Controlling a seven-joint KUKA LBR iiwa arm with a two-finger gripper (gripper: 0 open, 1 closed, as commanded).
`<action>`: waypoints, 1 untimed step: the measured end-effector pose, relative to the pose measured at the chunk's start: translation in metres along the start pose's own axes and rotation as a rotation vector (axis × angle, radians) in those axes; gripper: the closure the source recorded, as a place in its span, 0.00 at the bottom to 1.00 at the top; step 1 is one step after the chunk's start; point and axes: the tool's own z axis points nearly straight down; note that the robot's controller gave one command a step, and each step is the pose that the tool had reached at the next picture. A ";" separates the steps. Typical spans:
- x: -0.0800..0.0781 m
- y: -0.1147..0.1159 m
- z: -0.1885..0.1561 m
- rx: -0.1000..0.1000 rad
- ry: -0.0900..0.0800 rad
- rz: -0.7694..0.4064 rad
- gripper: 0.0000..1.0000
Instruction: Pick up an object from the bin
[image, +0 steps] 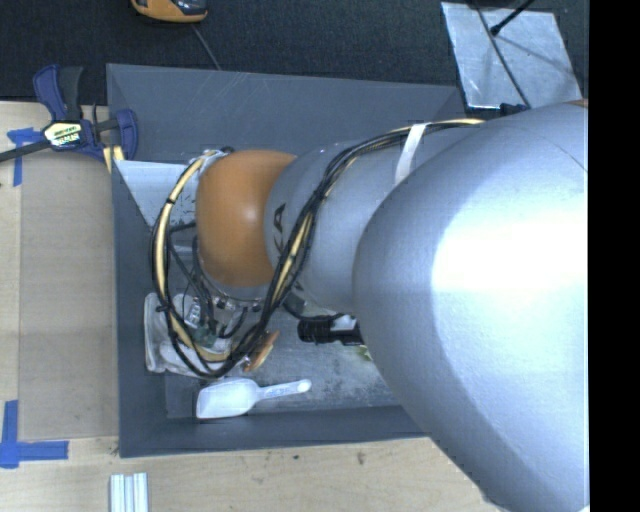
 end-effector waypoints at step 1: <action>0.001 -0.001 -0.011 0.005 0.004 0.000 1.00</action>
Offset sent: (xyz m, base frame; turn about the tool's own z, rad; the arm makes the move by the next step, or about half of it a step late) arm 0.0000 0.0000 0.0098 0.0000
